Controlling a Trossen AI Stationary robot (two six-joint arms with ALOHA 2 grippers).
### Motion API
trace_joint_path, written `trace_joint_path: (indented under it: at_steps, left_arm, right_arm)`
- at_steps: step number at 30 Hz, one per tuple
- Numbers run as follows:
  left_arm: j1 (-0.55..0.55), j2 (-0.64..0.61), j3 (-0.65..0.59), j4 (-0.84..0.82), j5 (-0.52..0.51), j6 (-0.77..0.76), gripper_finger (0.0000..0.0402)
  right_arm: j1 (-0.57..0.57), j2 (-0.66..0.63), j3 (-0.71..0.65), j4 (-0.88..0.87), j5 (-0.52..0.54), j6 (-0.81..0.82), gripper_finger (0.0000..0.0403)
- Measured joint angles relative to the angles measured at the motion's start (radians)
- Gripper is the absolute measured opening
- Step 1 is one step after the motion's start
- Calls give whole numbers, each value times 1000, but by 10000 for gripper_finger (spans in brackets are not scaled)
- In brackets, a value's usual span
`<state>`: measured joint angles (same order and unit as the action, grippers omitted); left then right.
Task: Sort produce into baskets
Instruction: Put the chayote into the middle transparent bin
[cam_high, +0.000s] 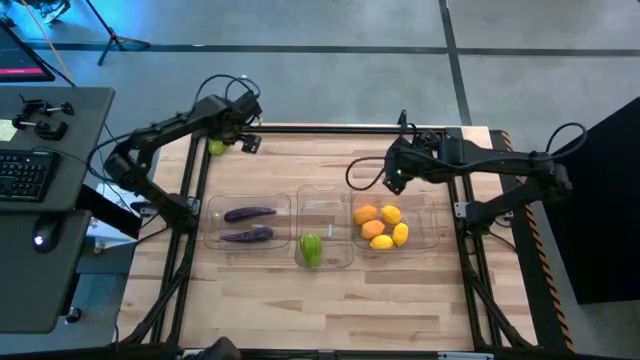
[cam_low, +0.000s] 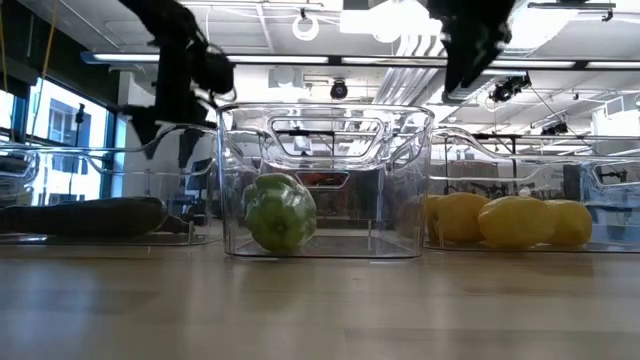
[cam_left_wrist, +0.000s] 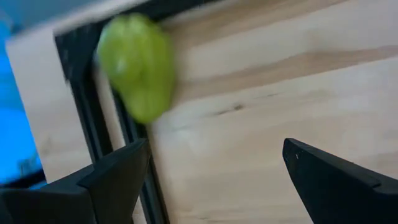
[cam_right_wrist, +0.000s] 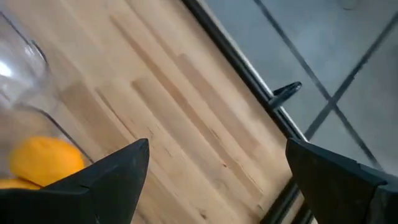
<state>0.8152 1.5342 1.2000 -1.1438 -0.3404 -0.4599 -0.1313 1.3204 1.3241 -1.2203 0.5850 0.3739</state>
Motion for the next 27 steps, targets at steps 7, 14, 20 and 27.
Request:
trace_joint_path:
  at_steps: [7,14,20,27]
  left_arm:
    - [17,2,-76,24,-19,-113,356]
    - [124,47,-75,123,2,-100,356]
    - [188,127,-75,151,2,-62,356]
    - [207,214,-74,251,-75,-53,356]
  right_arm:
    - [-201,-117,-297,329,-277,-227,367]
    - [-285,-138,-424,485,-483,-179,367]
    - [-278,-138,-437,595,-518,-99,367]
    - [-279,-138,-437,681,-518,-48,367]
